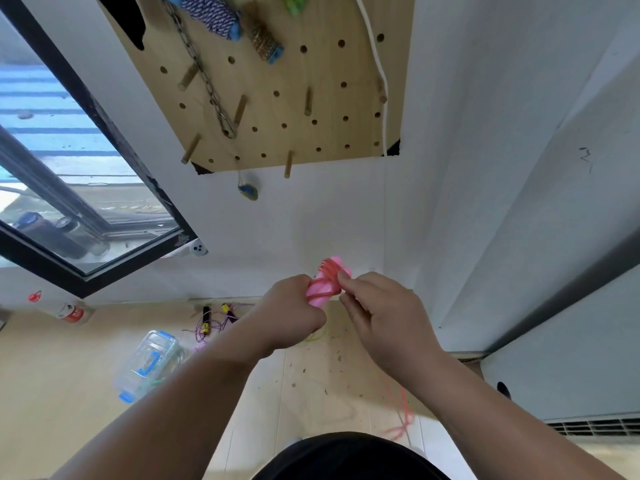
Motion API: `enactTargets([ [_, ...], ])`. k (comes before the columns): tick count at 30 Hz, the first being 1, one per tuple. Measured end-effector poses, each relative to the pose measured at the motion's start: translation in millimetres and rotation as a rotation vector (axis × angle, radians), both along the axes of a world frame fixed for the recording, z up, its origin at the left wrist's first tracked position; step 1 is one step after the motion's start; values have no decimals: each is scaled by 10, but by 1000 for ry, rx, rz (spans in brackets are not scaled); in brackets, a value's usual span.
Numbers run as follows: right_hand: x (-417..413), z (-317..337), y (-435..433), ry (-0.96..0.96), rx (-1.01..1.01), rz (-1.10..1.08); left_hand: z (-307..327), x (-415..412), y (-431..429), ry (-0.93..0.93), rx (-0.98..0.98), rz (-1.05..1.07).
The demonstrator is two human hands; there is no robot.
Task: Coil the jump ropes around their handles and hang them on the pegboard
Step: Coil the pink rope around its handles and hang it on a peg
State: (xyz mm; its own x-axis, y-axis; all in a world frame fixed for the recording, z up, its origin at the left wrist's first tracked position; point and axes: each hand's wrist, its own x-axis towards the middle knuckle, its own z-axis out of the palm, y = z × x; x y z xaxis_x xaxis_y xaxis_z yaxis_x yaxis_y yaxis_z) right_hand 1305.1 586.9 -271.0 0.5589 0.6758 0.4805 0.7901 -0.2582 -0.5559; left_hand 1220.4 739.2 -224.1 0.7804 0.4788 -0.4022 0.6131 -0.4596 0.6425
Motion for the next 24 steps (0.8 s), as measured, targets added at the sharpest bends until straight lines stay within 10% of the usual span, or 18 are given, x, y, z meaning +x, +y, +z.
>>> enactTargets([
  [12,-86,301,61,1050,339,-22,53,-29,-73,-156,-148,139],
  [24,245,319,-86,770,-117,434,303,-254,172,-173,-258,-88],
])
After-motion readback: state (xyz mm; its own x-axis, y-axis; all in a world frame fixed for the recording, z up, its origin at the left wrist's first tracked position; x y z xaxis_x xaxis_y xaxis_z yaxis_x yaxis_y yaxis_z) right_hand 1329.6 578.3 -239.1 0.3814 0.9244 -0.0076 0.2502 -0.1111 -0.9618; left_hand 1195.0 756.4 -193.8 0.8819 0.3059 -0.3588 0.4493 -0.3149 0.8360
